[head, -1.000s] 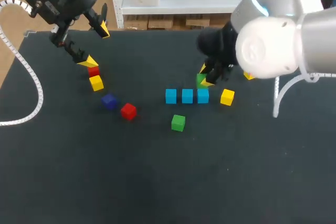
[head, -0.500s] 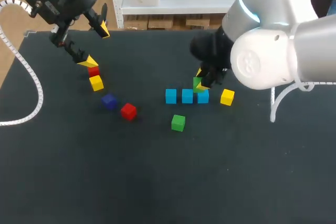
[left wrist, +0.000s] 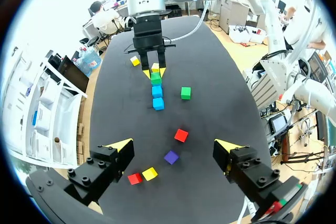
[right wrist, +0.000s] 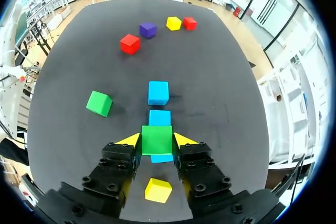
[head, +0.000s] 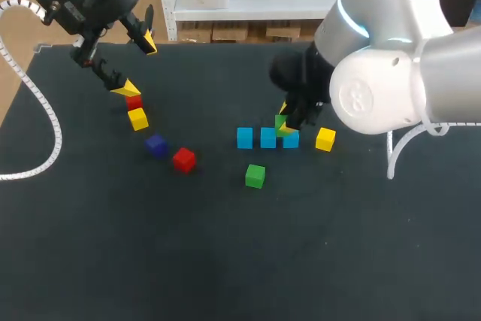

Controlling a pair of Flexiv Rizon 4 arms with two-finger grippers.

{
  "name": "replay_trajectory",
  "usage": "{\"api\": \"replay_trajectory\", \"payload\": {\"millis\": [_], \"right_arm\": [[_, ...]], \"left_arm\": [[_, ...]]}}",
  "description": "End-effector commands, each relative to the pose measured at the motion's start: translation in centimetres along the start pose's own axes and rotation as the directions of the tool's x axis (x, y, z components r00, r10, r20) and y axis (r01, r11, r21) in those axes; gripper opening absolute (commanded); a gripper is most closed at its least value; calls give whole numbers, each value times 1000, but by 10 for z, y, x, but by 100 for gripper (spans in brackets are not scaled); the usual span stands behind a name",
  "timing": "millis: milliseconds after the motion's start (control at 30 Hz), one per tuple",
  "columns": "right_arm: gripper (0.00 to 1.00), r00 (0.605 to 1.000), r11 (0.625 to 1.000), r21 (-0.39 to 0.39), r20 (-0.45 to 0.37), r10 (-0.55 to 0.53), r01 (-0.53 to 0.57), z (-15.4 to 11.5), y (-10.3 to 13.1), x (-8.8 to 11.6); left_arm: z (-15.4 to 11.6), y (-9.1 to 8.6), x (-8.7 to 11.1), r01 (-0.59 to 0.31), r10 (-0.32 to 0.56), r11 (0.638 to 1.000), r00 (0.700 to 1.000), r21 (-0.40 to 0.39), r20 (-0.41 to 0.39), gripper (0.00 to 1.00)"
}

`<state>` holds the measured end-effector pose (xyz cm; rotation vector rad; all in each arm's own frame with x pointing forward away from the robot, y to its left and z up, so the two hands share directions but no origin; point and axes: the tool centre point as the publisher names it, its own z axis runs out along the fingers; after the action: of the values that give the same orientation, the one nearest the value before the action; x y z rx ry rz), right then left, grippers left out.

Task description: Place the blue cubes, place green cubes on the blue cubes, place the yellow cubes on the green cubes, then place the red cubes on the yellow cubes, and place purple cube on the red cubes.

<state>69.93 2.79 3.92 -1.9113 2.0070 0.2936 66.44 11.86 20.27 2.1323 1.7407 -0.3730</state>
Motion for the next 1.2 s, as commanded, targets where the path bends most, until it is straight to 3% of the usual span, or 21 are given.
{"api": "replay_trajectory", "payload": {"millis": [33,1200], "right_arm": [[0,1000,1000,-2,-1,1,-1,1,0,-1],[0,1000,1000,-15,-11,-2,2,4,-2,-2]], "left_arm": [[0,0,1,-3,3,1000,1000,-1,2,100],[0,0,1,-3,3,1000,1000,-1,2,100]]}}
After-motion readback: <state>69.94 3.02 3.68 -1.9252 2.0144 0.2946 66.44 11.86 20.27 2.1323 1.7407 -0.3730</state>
